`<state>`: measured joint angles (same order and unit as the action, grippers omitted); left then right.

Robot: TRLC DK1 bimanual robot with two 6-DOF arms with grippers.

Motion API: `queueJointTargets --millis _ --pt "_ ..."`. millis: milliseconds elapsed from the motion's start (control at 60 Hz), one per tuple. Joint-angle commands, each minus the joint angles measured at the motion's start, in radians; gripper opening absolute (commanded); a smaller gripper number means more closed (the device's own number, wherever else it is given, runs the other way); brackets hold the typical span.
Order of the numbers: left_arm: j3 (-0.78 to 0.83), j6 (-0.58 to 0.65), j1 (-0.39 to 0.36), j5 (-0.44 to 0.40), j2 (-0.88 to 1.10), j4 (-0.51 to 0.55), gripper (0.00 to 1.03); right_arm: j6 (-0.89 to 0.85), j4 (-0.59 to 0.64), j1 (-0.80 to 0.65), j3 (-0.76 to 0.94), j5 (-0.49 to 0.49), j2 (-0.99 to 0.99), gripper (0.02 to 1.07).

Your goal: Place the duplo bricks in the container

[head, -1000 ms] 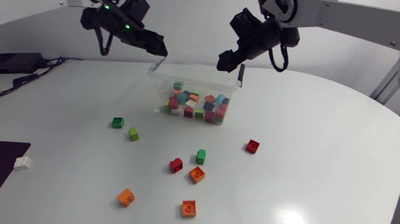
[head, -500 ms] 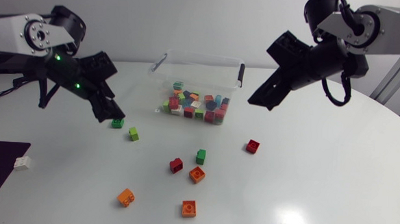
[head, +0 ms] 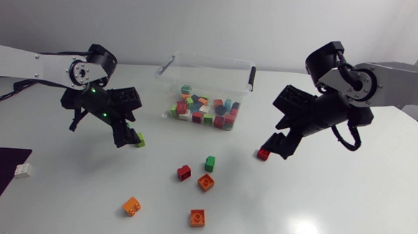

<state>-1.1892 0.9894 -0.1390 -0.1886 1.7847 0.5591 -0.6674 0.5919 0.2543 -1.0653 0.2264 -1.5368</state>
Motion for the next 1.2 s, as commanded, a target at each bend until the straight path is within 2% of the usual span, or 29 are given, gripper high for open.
queueJointTargets --millis 0,300,450,550,683,750,800,883,1033,1183 --pt "-0.013 0.035 -0.007 0.015 0.048 -0.010 0.97 -0.035 -0.024 0.002 0.028 -0.012 -0.055 1.03" --pt "-0.082 0.054 0.004 0.043 0.163 -0.016 0.96 -0.049 -0.055 -0.023 -0.024 -0.015 -0.190 1.03" --pt "-0.105 0.051 0.001 0.043 0.216 -0.010 0.89 -0.060 -0.069 -0.047 -0.053 -0.015 -0.258 1.03" --pt "-0.121 0.051 0.001 0.044 0.243 0.001 0.80 -0.078 -0.081 -0.061 -0.062 -0.015 -0.299 1.03" --pt "-0.141 0.046 -0.001 0.051 0.268 0.027 0.53 -0.101 -0.090 -0.081 -0.081 -0.013 -0.353 1.01" --pt "-0.145 0.045 -0.001 0.054 0.272 0.030 0.35 -0.110 -0.107 -0.089 -0.084 -0.012 -0.376 0.96" --pt "-0.147 0.043 -0.001 0.054 0.274 0.032 0.32 -0.120 -0.110 -0.092 -0.087 -0.007 -0.390 0.95" --pt "-0.148 0.046 -0.002 0.060 0.278 0.056 0.30 -0.127 -0.126 -0.092 -0.087 -0.006 -0.416 0.82" --pt "-0.174 0.046 0.001 0.072 0.275 0.144 0.28 -0.124 -0.124 -0.079 -0.084 -0.006 -0.408 0.33" --pt "-0.202 0.054 0.009 0.066 0.208 0.234 0.27 -0.115 -0.072 -0.070 -0.082 -0.006 -0.327 0.31"
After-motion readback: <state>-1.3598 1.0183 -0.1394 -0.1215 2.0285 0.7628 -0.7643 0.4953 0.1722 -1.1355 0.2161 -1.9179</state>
